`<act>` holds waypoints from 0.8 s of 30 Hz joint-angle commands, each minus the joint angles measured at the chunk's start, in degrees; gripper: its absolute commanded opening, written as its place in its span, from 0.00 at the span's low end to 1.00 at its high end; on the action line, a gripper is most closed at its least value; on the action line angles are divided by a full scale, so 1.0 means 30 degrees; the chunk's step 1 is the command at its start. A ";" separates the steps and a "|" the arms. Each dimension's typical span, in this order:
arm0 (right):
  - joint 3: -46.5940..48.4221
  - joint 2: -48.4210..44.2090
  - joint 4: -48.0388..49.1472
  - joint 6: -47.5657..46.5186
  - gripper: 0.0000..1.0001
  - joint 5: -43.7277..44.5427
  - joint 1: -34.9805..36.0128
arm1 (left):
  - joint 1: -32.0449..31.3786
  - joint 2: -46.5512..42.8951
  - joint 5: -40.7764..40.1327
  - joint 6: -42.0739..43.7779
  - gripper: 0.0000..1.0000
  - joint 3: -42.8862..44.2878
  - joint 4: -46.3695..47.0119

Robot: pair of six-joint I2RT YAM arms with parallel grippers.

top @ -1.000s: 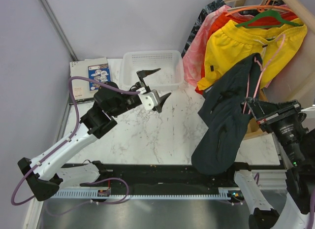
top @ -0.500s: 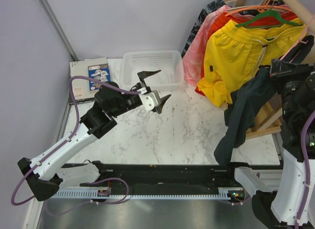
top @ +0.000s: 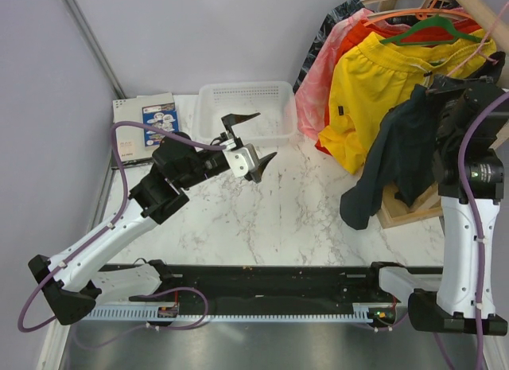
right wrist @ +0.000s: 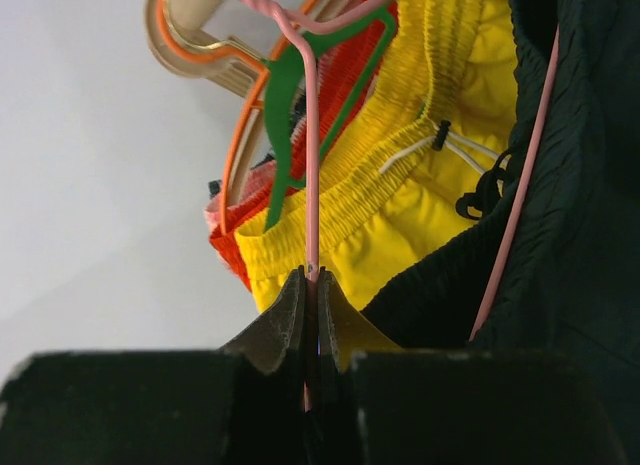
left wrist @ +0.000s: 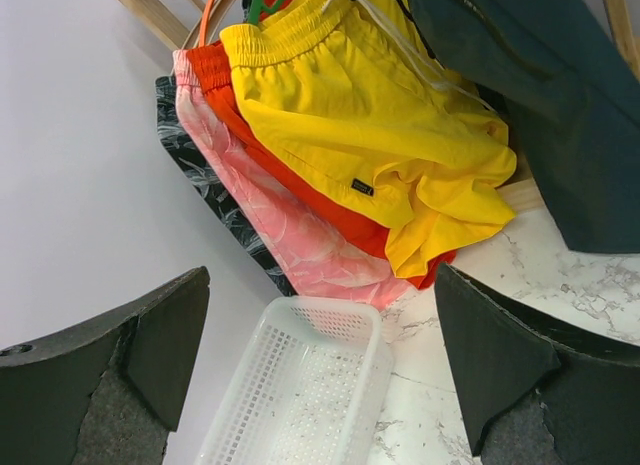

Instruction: Place the shorts on the hanger

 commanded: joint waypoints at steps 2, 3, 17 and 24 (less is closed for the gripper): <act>-0.2070 -0.0288 0.3185 0.0733 0.00 0.0394 0.0180 | 0.0082 -0.0363 -0.0340 -0.0616 0.99 -0.0052 0.0583; -0.2449 -0.0230 0.3360 0.0675 0.00 0.0626 0.0268 | 0.0082 -0.0335 -0.0369 -0.0645 0.99 -0.0111 0.0553; -0.4474 0.0328 0.7053 -0.1376 0.48 0.1362 0.1909 | 0.0784 -0.0275 -0.1716 -0.4186 0.99 -0.0579 -0.1292; -0.4798 -0.1777 0.6615 -0.3157 0.98 0.2090 0.2056 | 0.1926 -0.0774 -0.1776 -0.8108 0.99 -0.1078 -0.2023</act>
